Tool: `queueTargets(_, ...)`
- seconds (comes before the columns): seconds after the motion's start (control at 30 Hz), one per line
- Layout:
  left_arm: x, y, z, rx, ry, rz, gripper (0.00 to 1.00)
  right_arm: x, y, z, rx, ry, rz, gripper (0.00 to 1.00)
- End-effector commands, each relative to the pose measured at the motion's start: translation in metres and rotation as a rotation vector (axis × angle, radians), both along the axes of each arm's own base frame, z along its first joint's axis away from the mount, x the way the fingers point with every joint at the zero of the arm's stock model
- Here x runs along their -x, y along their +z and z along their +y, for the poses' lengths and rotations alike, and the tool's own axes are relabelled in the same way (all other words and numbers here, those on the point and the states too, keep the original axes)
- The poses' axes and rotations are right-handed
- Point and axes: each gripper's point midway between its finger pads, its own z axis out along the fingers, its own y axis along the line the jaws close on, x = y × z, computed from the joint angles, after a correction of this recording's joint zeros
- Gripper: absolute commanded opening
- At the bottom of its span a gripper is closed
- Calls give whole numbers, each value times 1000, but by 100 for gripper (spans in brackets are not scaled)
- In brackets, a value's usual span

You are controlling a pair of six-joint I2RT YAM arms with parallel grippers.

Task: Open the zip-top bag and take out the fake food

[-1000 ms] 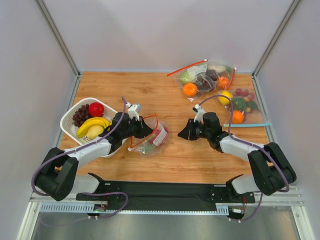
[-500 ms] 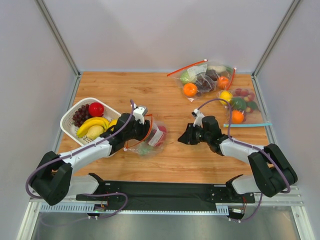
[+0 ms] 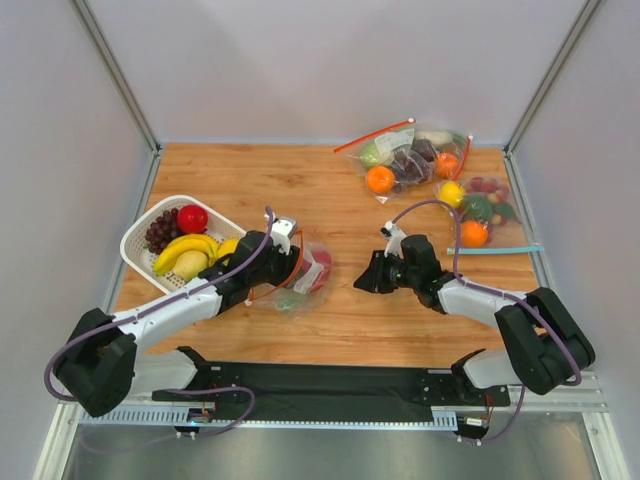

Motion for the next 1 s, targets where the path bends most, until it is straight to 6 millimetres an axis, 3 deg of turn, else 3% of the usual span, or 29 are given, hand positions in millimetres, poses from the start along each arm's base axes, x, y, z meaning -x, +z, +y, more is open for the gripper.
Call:
queueTargets(0.0, 4, 11, 4, -28, -4, -69, 52, -1, 2, 3, -13, 1, -13, 20)
queueTargets(0.17, -4, 51, 19, -25, 61, -249, 56, 2, -1, 5, -16, 9, -3, 20)
queueTargets(0.3, 1, 66, 4, 26, -5, -243, 55, 3, -2, 9, -22, 20, 5, 20)
queueTargets(0.6, 14, 27, -5, -65, -75, -32, 39, 7, -4, 10, -21, 26, 12, 21)
queueTargets(0.97, 16, 14, 0, -103, -65, 3, 42, 8, -5, 11, -22, 28, 18, 21)
